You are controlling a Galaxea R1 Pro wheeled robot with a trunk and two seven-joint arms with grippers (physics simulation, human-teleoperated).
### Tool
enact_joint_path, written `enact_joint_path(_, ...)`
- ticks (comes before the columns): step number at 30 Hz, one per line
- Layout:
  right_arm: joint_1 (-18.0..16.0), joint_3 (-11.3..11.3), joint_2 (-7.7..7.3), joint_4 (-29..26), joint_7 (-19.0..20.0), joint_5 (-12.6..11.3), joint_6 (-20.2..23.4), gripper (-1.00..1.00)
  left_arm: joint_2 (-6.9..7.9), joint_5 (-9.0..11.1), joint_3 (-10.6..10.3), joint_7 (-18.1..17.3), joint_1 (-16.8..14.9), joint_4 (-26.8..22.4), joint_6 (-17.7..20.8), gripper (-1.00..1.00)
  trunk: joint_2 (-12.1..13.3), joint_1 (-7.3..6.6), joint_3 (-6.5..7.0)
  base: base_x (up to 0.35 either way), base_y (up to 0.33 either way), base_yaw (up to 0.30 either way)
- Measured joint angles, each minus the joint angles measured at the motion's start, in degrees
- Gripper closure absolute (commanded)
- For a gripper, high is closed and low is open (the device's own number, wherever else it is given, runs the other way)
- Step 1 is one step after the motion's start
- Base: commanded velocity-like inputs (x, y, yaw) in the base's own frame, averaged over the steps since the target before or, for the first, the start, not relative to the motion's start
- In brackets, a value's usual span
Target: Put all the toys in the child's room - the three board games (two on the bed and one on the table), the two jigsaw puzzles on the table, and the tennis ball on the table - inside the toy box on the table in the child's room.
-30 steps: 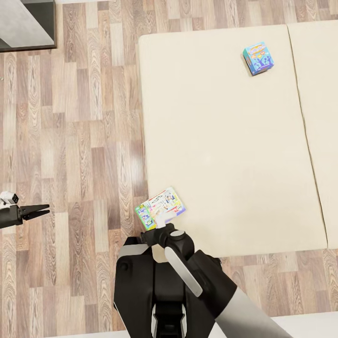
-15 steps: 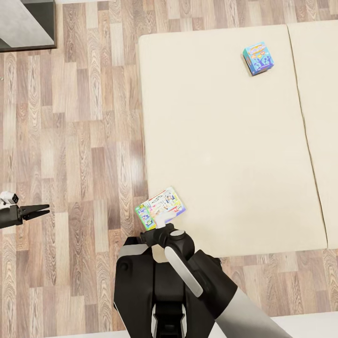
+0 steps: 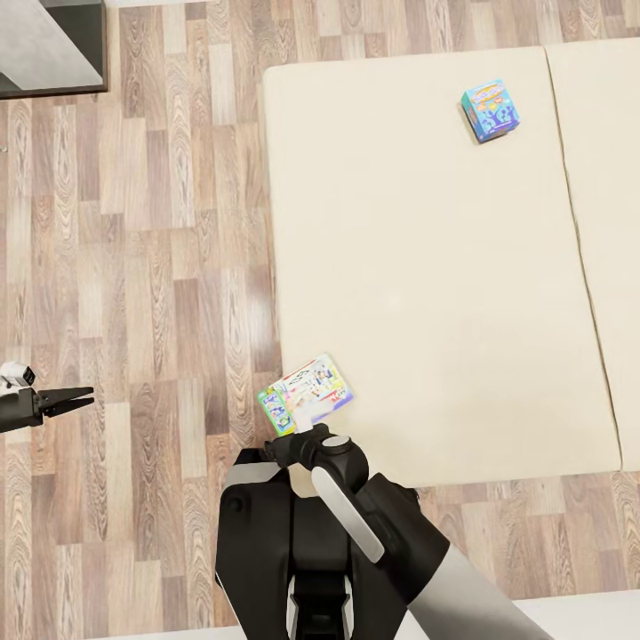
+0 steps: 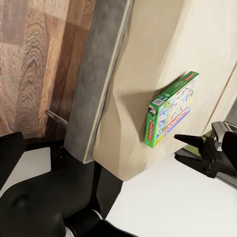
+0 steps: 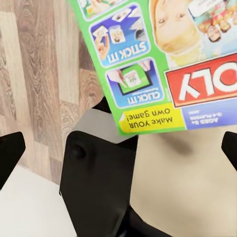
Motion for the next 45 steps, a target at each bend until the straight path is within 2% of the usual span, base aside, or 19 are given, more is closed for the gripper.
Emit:
enact_joint_path(5,0.00,0.09,0.00,-0.02,0.28,-0.99,0.39,-1.00,-0.02,-0.01,-0.01,0.00,0.00,0.00,-0.02,-1.00,0.00,0.00,0.00,0.000,0.033,0.000)
enact_joint_path(10,0.00,0.11,0.00,-0.08,0.43,-3.45,1.73,-1.00,-0.02,0.00,-0.01,0.00,0.00,0.00,-0.02,-1.00,0.00,0.00,0.00,0.000,0.008,0.000)
enact_joint_path(13,-0.01,0.12,0.00,-0.09,0.47,-4.12,1.97,-1.00,-0.03,-0.01,-0.01,0.00,0.00,0.00,-0.03,-1.00,0.00,0.00,0.00,0.000,0.003,0.000)
enact_joint_path(28,0.01,0.12,0.00,-0.05,1.27,-4.57,2.12,-1.00,-0.06,-0.03,0.00,0.00,0.00,0.00,-0.01,-1.00,0.00,0.00,0.00,0.000,0.014,0.000)
enact_joint_path(45,0.00,0.12,-0.01,-0.01,1.21,-4.57,2.12,-1.00,-0.08,-0.04,0.01,-0.01,0.00,-0.01,-0.01,-1.00,0.00,0.00,0.00,0.000,0.189,0.000)
